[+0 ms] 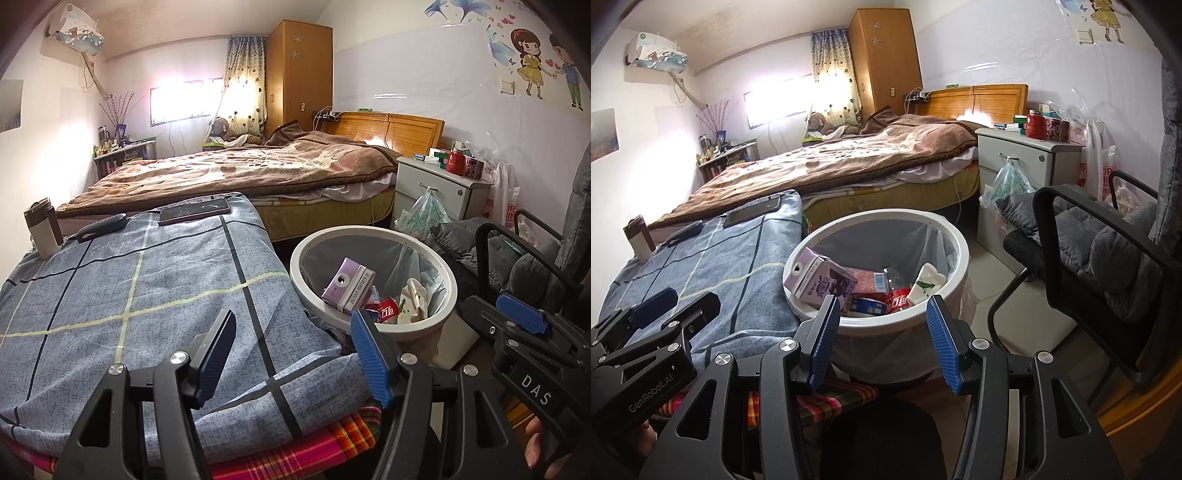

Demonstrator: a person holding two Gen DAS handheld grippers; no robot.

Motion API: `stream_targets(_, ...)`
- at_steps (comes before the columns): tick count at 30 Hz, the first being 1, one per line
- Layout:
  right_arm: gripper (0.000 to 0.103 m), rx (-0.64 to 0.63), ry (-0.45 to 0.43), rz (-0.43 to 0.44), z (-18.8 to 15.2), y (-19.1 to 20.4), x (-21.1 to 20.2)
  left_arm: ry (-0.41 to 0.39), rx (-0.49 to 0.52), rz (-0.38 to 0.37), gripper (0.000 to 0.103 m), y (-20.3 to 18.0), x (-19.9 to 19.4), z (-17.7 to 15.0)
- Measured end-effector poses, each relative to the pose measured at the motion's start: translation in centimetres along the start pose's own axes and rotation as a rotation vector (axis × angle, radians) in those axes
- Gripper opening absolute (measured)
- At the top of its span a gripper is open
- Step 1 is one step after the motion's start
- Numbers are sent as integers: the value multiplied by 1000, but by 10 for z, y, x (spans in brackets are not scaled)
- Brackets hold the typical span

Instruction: Collect trash

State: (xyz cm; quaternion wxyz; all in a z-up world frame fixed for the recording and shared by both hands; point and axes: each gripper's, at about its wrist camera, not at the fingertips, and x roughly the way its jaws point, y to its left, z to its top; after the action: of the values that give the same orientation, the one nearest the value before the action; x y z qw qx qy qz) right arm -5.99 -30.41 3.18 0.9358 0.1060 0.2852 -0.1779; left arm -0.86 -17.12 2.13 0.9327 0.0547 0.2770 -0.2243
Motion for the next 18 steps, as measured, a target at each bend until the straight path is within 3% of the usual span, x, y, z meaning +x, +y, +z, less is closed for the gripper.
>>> stream_targets(18, 51, 1, 2, 1, -2, 1, 0, 1, -1, -1, 67, 0, 0, -2)
